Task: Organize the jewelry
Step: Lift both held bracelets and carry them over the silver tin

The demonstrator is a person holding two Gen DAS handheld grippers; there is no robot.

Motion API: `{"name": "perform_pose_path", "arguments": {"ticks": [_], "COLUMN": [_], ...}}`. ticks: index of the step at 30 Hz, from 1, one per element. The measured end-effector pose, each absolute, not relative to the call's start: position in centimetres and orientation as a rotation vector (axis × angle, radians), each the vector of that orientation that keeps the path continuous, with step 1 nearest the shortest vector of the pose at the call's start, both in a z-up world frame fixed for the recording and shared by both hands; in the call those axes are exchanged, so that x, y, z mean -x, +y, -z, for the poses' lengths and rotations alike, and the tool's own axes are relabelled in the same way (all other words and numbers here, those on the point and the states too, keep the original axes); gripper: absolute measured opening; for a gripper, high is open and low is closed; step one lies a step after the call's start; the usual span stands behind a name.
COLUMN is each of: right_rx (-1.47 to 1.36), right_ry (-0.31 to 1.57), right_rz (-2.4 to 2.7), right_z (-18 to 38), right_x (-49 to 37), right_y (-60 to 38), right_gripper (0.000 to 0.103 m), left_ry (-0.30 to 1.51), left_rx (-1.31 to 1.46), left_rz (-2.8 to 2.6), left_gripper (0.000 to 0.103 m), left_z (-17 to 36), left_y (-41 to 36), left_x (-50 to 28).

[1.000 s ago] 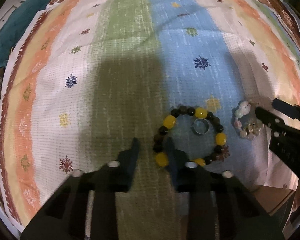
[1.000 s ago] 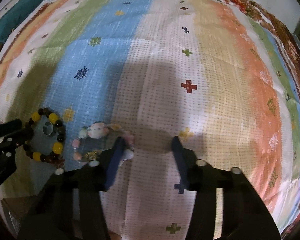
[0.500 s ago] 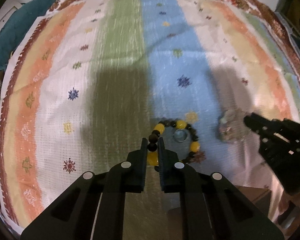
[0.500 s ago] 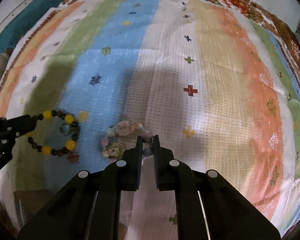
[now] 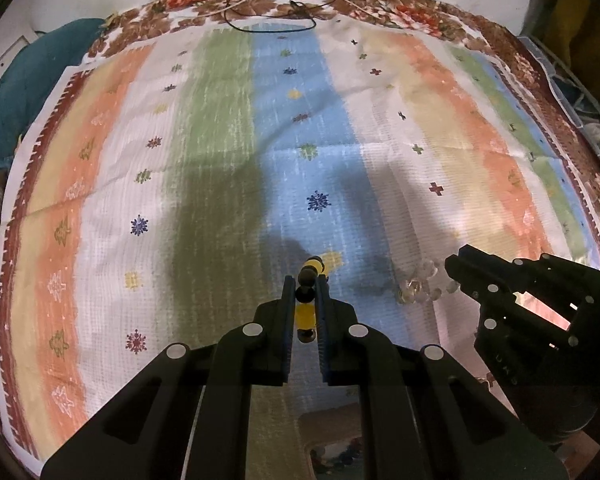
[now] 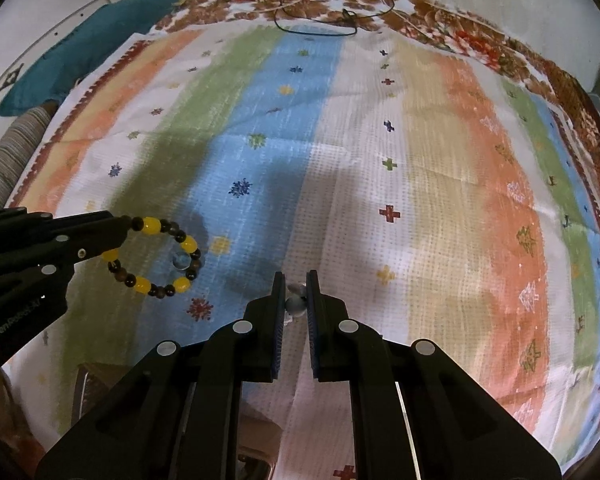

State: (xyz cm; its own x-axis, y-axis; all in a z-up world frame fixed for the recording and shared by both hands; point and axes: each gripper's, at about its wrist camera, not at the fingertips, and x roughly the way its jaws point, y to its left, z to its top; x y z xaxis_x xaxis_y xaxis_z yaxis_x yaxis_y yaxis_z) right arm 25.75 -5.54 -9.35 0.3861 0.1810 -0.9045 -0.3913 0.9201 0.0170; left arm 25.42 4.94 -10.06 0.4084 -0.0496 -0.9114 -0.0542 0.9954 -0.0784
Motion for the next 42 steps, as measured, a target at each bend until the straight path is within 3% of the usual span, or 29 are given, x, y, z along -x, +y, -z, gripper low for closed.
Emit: {"name": "perform_pose_path", "arguments": {"ticks": [42], "right_rx": [0.143], "right_ry": [0.958], "right_rz": [-0.402], "right_z": [3.0], "right_x": [-19.9], "right_y": [-7.8], "right_gripper": [0.011], "left_ry": [0.918], "left_rx": [0.059], "left_rz": [-0.07], "left_gripper": [0.009], "left_z": [2.5], "left_y": [4.0], "left_x": [-19.0]}}
